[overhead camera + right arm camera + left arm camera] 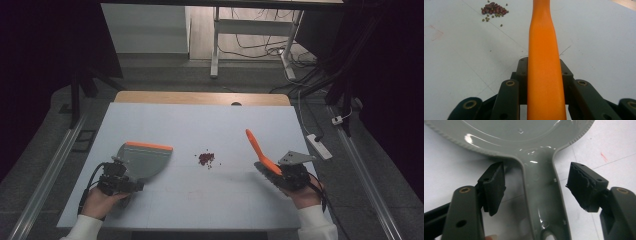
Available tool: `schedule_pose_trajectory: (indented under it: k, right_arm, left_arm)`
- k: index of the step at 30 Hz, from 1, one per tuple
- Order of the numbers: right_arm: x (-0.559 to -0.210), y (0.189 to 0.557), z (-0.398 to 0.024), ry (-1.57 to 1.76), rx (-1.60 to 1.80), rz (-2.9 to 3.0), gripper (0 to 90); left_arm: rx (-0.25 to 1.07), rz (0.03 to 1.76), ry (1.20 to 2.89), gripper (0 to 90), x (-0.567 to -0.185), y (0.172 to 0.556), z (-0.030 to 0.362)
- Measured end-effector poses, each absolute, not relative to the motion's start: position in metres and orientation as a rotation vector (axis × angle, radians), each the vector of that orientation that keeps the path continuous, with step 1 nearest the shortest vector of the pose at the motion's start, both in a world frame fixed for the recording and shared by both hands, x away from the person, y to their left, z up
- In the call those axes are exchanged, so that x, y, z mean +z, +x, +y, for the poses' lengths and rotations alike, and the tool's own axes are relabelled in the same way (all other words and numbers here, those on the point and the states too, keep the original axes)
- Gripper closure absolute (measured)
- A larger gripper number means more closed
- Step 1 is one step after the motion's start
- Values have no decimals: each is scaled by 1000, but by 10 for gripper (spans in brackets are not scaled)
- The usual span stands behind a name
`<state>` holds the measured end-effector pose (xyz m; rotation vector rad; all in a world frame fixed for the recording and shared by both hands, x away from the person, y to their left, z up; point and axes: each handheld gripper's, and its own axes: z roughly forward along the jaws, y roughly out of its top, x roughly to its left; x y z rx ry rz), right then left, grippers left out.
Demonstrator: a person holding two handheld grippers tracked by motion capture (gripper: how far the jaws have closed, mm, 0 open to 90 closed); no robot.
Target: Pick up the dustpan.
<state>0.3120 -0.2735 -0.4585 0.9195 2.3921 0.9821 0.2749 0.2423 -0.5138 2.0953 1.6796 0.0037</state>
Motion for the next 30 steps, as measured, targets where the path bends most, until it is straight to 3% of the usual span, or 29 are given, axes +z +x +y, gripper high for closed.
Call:
schedule_pose_trajectory:
  k: [5,23,30]
  right_arm:
    - [-459,312,-272,918,980,2400,700]
    - [-463,313,-272,924,960,2408,699]
    - [-463,313,-270,920,958,2410,699]
  left_arm:
    - [-24,1682,2064,357,-518,277,243]
    - [14,1685,2003,599,-519,278,247]
    - [13,1690,1990,620,-518,277,250]
